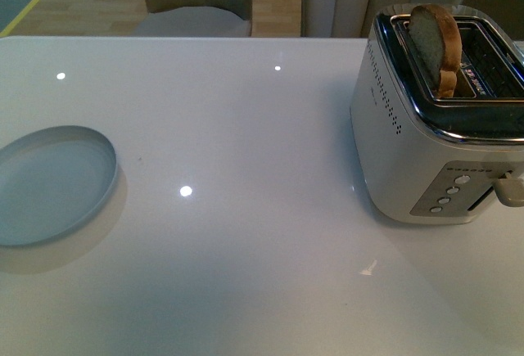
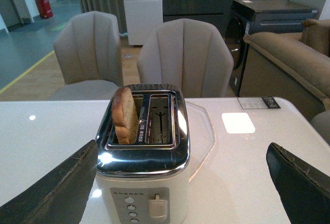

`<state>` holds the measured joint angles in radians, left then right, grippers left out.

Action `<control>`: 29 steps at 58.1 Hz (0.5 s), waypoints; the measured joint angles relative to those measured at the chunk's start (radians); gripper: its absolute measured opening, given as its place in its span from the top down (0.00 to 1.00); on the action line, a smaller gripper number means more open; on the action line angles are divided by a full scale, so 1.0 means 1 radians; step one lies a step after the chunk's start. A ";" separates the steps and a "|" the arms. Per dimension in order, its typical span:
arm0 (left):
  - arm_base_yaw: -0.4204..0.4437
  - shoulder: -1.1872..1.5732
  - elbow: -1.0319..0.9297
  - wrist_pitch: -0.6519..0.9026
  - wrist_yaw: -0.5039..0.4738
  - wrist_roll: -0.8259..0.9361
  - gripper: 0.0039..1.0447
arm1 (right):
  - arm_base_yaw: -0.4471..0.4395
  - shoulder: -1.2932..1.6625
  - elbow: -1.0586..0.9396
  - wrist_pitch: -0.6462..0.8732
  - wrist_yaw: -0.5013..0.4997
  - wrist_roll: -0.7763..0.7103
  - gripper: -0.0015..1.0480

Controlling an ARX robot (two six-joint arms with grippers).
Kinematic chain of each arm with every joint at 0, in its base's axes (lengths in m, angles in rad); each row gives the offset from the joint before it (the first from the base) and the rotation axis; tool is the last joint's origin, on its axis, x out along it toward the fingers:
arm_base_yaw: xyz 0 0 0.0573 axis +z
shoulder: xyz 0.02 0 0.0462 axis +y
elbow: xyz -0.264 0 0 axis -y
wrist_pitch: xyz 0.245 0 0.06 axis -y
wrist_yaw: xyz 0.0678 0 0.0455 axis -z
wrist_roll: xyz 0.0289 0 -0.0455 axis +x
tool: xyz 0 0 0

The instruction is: Left arm holds plate, right arm toasts bread

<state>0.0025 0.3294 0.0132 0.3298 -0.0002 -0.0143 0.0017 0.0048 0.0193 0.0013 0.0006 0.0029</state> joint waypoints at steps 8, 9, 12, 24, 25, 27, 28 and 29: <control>0.000 -0.051 0.000 -0.051 0.000 0.000 0.98 | 0.000 0.000 0.000 0.000 0.000 0.000 0.08; 0.000 -0.058 0.000 -0.058 0.000 0.000 0.98 | 0.000 0.000 0.000 0.000 0.000 0.000 0.08; 0.000 -0.074 0.000 -0.074 0.000 0.000 0.98 | 0.000 0.000 0.000 0.000 0.000 0.000 0.08; 0.000 -0.134 0.000 -0.133 0.000 0.000 0.98 | 0.000 0.000 0.000 0.000 0.000 0.000 0.08; 0.000 -0.136 0.000 -0.136 0.000 0.000 0.98 | 0.000 0.000 0.000 0.000 0.000 0.000 0.08; 0.000 -0.145 0.000 -0.144 0.000 0.000 0.98 | 0.000 0.000 0.000 0.000 0.000 0.000 0.08; 0.000 -0.149 0.000 -0.148 0.000 0.000 0.98 | 0.000 0.000 0.000 0.000 0.000 0.000 0.08; 0.000 -0.151 0.000 -0.151 0.000 0.000 0.98 | 0.000 0.000 0.000 0.000 0.000 0.000 0.08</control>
<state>0.0025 0.1780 0.0132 0.1783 -0.0002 -0.0139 0.0017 0.0048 0.0193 0.0013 0.0006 0.0029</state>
